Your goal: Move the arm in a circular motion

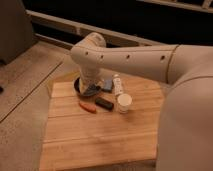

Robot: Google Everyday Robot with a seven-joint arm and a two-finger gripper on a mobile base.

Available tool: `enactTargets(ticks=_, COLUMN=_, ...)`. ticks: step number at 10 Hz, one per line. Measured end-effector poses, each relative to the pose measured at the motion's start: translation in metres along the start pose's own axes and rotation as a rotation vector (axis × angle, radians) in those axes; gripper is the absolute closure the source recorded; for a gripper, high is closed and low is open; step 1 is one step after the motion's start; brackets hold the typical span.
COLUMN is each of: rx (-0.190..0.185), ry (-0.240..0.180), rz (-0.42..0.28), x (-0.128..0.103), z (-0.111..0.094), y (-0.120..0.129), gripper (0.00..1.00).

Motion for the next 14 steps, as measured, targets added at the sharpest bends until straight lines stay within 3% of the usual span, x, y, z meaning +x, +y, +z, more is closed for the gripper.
enactTargets(ticks=1, rx=0.048, ry=-0.025, rz=0.091, x=-0.004, z=-0.02, y=-0.038, gripper=0.35)
enactTargets(ticks=4, rx=0.121, ry=-0.032, rz=0.187, x=-0.027, z=-0.048, y=-0.085, gripper=0.35)
enactTargets(ticks=6, rx=0.135, ry=-0.022, rz=0.172, x=-0.055, z=-0.048, y=-0.089, gripper=0.35)
enactTargets(ticks=8, rx=0.133, ry=-0.006, rz=0.084, x=-0.085, z=-0.041, y=-0.071, gripper=0.35)
enactTargets(ticks=10, rx=0.112, ry=0.009, rz=-0.061, x=-0.111, z=-0.029, y=-0.027, gripper=0.35)
enactTargets(ticks=12, rx=0.09, ry=0.028, rz=-0.157, x=-0.115, z=-0.019, y=0.006, gripper=0.35)
enactTargets(ticks=14, rx=0.042, ry=0.035, rz=-0.25, x=-0.109, z=-0.007, y=0.047, gripper=0.35)
